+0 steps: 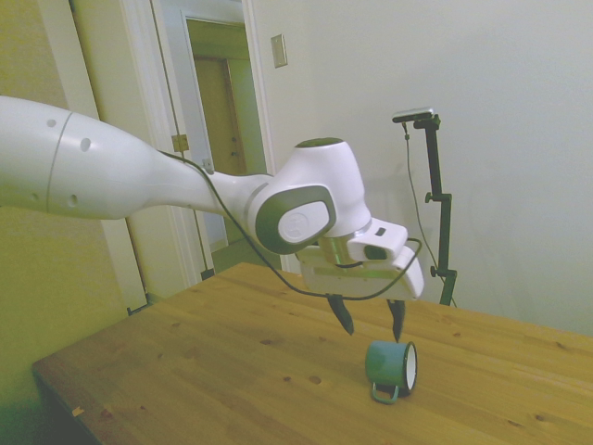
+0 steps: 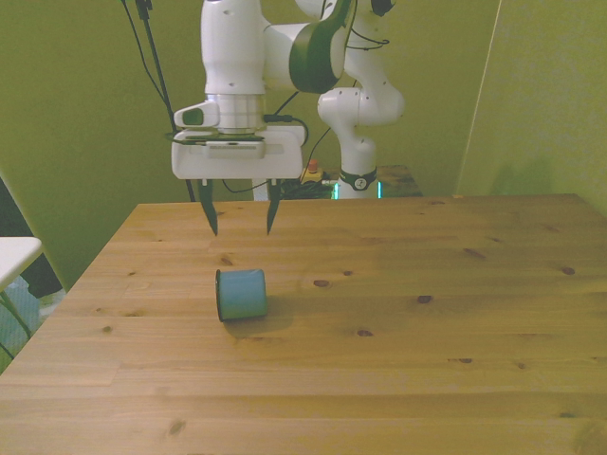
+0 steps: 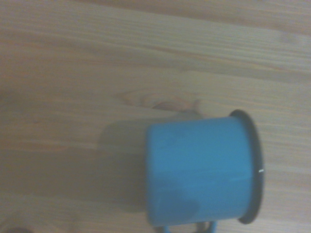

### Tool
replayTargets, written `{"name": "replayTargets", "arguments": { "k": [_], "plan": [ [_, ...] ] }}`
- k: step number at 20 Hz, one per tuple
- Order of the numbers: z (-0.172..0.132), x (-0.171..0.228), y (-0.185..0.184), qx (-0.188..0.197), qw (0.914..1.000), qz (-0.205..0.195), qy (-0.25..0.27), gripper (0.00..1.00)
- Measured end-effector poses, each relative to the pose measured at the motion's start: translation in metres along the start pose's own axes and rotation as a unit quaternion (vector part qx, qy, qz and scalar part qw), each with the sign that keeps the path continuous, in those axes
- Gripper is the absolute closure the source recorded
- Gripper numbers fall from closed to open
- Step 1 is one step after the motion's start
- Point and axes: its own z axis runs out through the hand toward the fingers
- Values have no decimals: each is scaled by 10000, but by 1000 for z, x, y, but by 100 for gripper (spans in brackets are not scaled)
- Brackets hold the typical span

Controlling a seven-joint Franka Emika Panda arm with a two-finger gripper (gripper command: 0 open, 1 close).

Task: Flip the mug upright

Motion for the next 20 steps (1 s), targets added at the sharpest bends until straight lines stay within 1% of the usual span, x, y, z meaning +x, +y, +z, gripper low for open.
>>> {"name": "replayTargets", "arguments": {
  "k": [2, 3, 7, 9, 11, 16, 20],
  "plan": [
    [10, 19, 5, 88, 9999, 60, -32, 0],
    [24, 44, 0, 114, 9999, 44, -46, 0],
    [23, 55, 7, 149, 9999, 21, -41, 0],
    [29, 61, 14, 264, 9996, -7, -131, 0],
    [39, 66, 18, 425, 9985, -63, -329, 0],
    [62, 74, 16, 837, 9921, -200, -912, 0],
    [75, 80, 19, 1246, 9828, -276, -1335, 0]
  ]
}}
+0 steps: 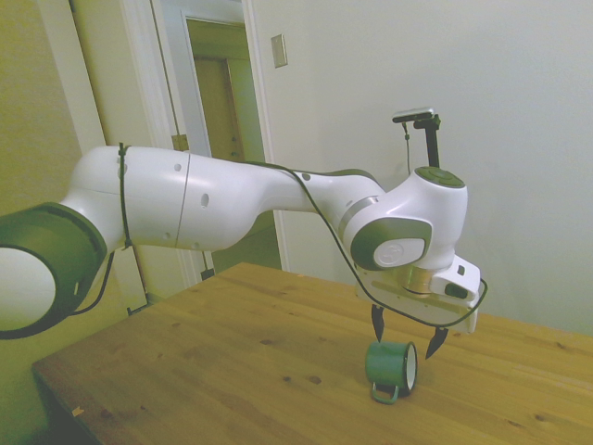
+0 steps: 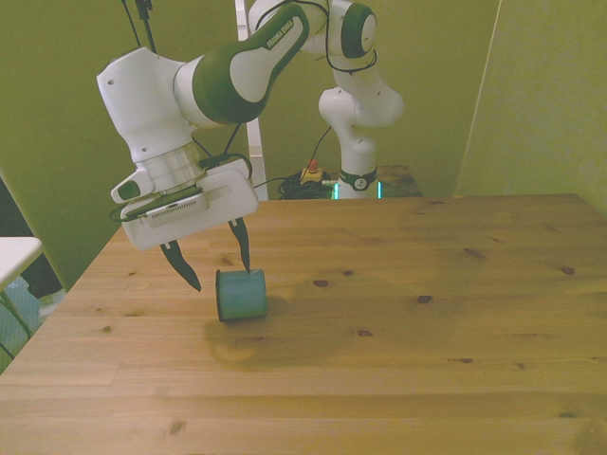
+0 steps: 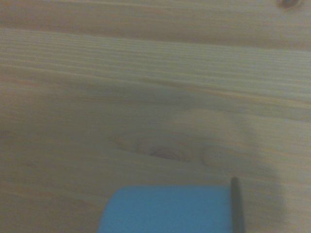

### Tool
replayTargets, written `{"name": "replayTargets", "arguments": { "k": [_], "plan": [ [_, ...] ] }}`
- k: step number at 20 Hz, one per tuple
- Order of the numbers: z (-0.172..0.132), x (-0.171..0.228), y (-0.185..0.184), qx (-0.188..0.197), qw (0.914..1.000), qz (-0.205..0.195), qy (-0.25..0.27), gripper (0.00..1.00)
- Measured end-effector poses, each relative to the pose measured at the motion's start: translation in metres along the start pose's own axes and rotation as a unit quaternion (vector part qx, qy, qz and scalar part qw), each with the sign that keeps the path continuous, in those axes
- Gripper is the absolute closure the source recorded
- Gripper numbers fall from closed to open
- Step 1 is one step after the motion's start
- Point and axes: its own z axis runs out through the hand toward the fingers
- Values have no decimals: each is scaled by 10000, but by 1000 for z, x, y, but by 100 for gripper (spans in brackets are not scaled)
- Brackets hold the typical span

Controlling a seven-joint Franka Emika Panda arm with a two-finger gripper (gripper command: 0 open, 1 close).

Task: Flip the mug upright

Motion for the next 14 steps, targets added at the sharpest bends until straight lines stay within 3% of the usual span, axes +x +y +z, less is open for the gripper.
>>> {"name": "replayTargets", "arguments": {
  "k": [7, 14],
  "plan": [
    [16, 10, 9, 630, 9958, -66, -662, 0],
    [35, 18, 17, 1041, 9857, -96, -1318, 0]
  ]
}}
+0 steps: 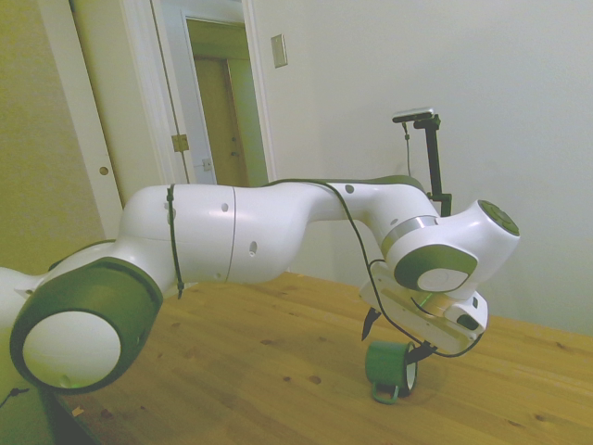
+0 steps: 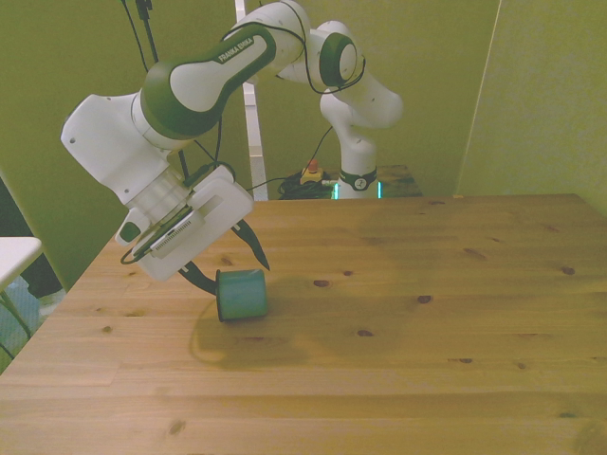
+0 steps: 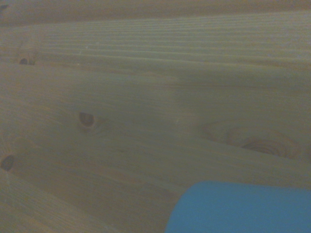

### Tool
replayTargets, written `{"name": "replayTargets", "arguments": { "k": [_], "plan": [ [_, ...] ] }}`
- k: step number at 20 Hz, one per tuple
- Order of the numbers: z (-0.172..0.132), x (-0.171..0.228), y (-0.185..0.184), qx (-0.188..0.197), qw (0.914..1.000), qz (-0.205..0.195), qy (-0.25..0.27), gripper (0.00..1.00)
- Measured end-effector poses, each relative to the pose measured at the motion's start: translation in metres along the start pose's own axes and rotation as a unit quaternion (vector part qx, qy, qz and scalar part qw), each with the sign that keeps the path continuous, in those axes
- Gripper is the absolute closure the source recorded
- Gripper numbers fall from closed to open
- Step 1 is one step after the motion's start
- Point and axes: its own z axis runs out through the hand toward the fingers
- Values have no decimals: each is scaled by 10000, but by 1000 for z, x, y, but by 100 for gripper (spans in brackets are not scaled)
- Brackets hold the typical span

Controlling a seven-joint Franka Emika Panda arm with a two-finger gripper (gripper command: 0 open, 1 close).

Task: Flip the mug upright

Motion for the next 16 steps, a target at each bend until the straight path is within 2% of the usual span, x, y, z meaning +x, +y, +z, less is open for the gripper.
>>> {"name": "replayTargets", "arguments": {
  "k": [1, 4, 9, 13, 16],
  "plan": [
    [3, 10, 2, -9, 10000, -43, 20, 0],
    [3, 9, -1, 60, 9997, -113, -201, 0],
    [14, 11, 13, 563, 9951, -227, -786, 0],
    [20, 15, 21, 917, 9902, -357, -996, 0],
    [19, 15, 12, 1096, 9874, -459, -1042, 0]
  ]
}}
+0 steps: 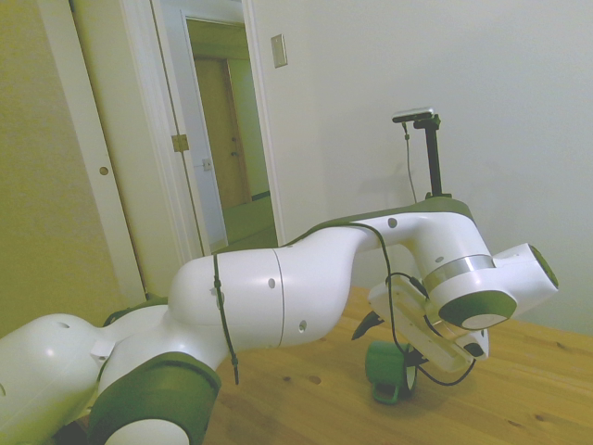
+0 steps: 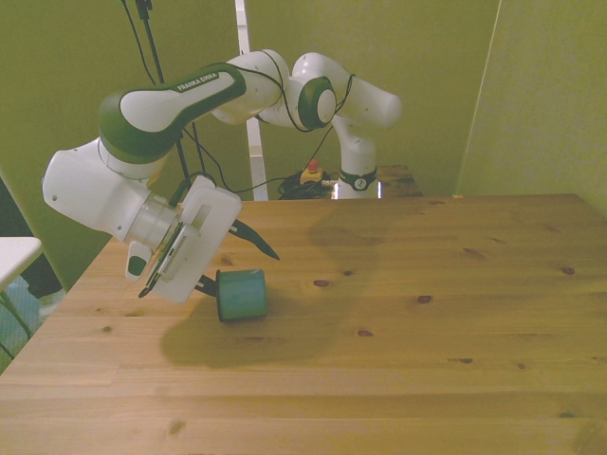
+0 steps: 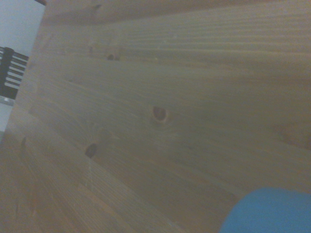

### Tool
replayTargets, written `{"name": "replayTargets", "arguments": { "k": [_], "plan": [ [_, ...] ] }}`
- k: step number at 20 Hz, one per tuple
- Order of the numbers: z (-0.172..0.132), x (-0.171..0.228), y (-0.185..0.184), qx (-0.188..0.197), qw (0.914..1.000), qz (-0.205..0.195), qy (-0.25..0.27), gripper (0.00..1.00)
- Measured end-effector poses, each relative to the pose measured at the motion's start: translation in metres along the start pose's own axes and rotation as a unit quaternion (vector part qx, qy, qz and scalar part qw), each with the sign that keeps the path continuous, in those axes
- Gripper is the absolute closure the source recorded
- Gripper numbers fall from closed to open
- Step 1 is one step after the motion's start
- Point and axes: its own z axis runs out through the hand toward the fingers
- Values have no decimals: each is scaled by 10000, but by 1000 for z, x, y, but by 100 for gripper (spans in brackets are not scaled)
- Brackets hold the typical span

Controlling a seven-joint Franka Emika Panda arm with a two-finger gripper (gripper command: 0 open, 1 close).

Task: Flip the mug upright

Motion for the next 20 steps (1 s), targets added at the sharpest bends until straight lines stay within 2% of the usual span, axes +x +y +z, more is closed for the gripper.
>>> {"name": "replayTargets", "arguments": {
  "k": [4, 5, 12, 20],
  "plan": [
    [2, 1, -6, 89, 9999, -36, -52, 0],
    [2, 2, -5, 101, 9999, -30, -60, 100],
    [18, 9, 7, 271, 9992, 87, -278, 100],
    [21, 12, 6, 342, 9988, 130, -317, 100]
  ]
}}
